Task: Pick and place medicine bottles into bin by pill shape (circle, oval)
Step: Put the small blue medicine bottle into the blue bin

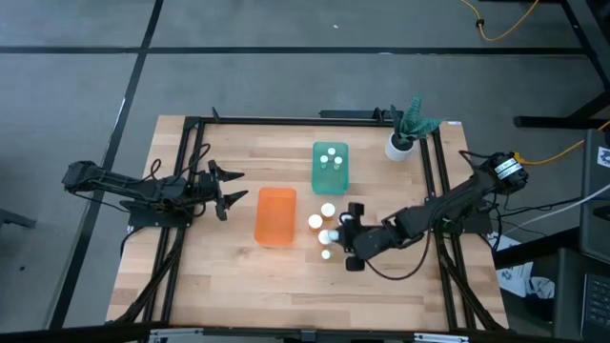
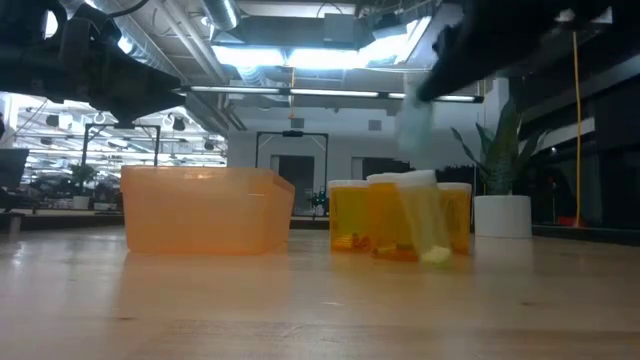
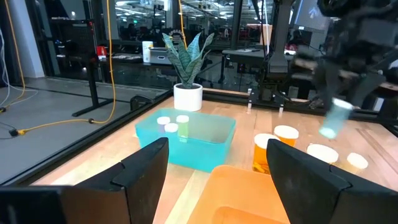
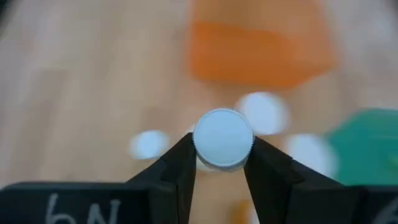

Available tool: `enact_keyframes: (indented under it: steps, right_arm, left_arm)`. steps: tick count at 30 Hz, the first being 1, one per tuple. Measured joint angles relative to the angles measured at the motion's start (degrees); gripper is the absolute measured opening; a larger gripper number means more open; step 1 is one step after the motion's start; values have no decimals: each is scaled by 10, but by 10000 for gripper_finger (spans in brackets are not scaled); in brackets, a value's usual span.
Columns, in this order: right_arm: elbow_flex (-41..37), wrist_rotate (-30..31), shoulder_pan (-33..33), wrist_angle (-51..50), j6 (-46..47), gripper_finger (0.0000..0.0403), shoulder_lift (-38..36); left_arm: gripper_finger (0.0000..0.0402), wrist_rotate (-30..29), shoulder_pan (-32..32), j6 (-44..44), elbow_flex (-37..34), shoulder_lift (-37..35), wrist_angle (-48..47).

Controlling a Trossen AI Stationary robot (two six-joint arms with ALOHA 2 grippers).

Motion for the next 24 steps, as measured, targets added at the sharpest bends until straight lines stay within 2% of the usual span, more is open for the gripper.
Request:
enact_keyframes:
  steps: [4,8,11,17,24]
  right_arm:
    - [37,114,-13,-60,-2,125,0]
    - [53,134,-53,-79,-15,125,0]
    - [53,107,-100,-82,-28,125,-2]
    - [53,1,-212,-82,-62,125,-2]
    - [17,-106,-318,-29,-91,126,-2]
  left_arm:
    - [263,0,0,0,0,0,0]
    - [263,0,0,0,0,0,0]
    - [263,0,0,0,0,0,0]
    - [263,0,0,0,0,0,0]
    - [263,0,0,12,0,0,0]
